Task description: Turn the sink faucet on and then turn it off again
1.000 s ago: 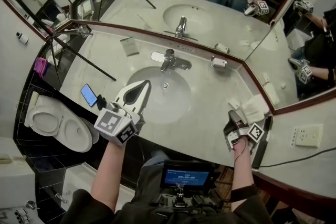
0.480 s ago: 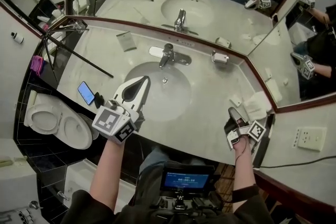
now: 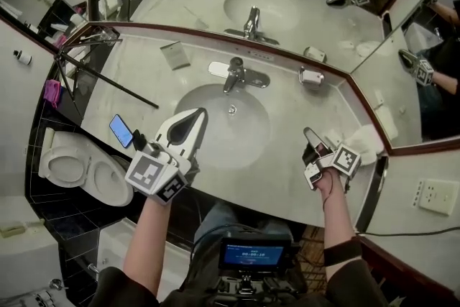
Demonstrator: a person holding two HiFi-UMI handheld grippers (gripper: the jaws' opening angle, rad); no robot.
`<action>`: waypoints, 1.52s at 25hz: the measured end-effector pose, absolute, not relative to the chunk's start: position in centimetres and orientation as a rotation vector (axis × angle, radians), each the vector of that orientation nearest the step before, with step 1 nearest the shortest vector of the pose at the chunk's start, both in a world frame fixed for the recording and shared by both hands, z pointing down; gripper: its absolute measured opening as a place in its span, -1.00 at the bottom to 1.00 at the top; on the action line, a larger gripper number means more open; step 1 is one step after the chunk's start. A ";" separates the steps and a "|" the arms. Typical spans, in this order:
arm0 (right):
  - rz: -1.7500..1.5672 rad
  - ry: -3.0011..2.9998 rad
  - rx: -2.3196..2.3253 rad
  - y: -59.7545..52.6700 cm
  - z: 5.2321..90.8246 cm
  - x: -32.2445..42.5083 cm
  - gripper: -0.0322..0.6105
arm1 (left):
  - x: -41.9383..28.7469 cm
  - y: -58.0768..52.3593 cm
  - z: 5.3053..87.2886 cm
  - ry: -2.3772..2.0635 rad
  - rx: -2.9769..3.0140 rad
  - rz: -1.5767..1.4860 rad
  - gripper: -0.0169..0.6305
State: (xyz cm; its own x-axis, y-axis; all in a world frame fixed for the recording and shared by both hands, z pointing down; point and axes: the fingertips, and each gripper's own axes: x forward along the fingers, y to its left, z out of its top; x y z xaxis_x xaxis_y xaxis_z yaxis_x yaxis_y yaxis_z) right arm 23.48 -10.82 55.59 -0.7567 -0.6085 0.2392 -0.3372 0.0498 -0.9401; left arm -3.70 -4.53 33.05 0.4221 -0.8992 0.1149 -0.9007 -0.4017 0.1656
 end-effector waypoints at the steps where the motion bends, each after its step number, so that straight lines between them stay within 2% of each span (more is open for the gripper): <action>1: -1.754 2.155 -0.967 -11.5 55.4 22.7 -0.65 | -3.8 -4.6 33.2 -1.586 2.471 0.016 -0.95; 5: -1.710 2.310 -0.979 -14.2 54.9 19.7 -0.58 | -4.3 -4.8 33.8 -1.580 2.462 0.023 -0.95; 8: -1.700 2.393 -0.950 -16.1 55.1 16.8 -0.45 | -5.0 -5.0 34.3 -1.583 2.455 0.025 -0.95; 17: -1.866 2.319 -0.743 -20.3 57.4 6.4 -0.23 | -6.5 -6.0 36.3 -1.574 2.454 0.050 -0.95; 25: -2.012 2.118 -0.634 -25.3 59.1 -1.6 -0.23 | -7.7 -6.7 39.0 -1.558 2.419 0.102 -0.95; 34: -2.090 2.056 -0.646 -27.4 61.1 -4.5 -0.24 | -10.5 -6.8 41.2 -1.579 2.384 0.137 -0.95; 35: -2.099 2.045 -0.643 -27.5 61.3 -4.7 -0.26 | -10.6 -6.8 41.3 -1.578 2.380 0.134 -0.95; 37: -2.118 2.025 -0.639 -27.6 61.7 -5.0 -0.42 | -10.2 -7.0 41.2 -1.560 2.367 0.118 -0.95; 38: -2.124 2.016 -0.636 -27.7 61.9 -5.0 -0.38 | -9.8 -7.1 40.9 -1.546 2.360 0.107 -0.95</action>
